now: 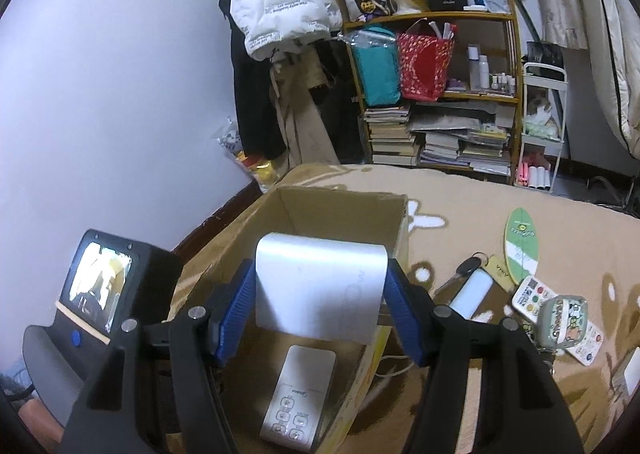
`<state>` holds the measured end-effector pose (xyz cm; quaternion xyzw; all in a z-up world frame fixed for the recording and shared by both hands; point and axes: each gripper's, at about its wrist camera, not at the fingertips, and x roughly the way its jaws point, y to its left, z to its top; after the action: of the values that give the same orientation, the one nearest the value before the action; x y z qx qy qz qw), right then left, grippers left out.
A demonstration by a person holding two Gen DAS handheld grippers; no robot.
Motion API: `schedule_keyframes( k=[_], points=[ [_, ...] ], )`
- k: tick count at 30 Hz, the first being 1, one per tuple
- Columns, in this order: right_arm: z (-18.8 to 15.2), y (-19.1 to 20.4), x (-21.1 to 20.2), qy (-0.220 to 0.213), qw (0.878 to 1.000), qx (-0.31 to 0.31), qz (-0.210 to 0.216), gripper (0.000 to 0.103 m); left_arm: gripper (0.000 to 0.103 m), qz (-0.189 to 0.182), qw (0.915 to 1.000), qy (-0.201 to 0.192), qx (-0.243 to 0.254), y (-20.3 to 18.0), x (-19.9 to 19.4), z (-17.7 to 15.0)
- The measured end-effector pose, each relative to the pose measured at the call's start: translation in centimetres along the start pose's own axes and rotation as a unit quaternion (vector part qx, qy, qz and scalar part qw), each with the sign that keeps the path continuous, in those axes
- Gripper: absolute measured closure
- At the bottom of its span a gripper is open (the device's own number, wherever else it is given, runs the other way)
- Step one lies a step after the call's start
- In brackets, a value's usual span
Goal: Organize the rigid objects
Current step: 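Lift the white charger cube into the box and open the right tool, then reach the right tool to the light-blue power bank and grasp it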
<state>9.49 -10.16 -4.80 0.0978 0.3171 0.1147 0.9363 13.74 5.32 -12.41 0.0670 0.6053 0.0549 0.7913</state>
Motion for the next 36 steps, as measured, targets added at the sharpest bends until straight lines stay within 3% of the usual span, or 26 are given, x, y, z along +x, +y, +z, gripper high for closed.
schedule_keyframes(
  k=[10, 15, 18, 20, 24, 36],
  points=[
    [-0.5, 0.6, 0.0, -0.002, 1.0, -0.023, -0.015, 0.037, 0.08, 0.007, 0.9999, 0.009, 0.001, 0.1, 0.2, -0.1],
    [0.1, -1.0, -0.4, -0.009, 0.999, 0.001, -0.037, 0.036, 0.08, 0.011, 0.9999, 0.01, 0.0, 0.1, 0.2, -0.1],
    [0.5, -2.5, -0.6, -0.012, 0.998, 0.015, -0.058, 0.025, 0.08, 0.014, 0.9998, 0.01, 0.003, 0.0, 0.2, -0.1],
    [0.7, -3.7, -0.6, -0.01, 0.997, 0.028, -0.07, 0.012, 0.08, 0.016, 0.9998, 0.01, 0.004, -0.1, 0.2, -0.1],
    [0.8, -6.2, -0.4, -0.002, 0.994, 0.069, -0.083, 0.0, 0.08, 0.018, 0.9998, 0.011, 0.005, -0.1, 0.2, -0.1],
    [-0.8, -10.6, 2.4, 0.051, 0.988, 0.098, -0.109, 0.0, 0.079, 0.02, 0.9997, 0.013, 0.008, -0.2, 0.3, -0.1]
  ],
)
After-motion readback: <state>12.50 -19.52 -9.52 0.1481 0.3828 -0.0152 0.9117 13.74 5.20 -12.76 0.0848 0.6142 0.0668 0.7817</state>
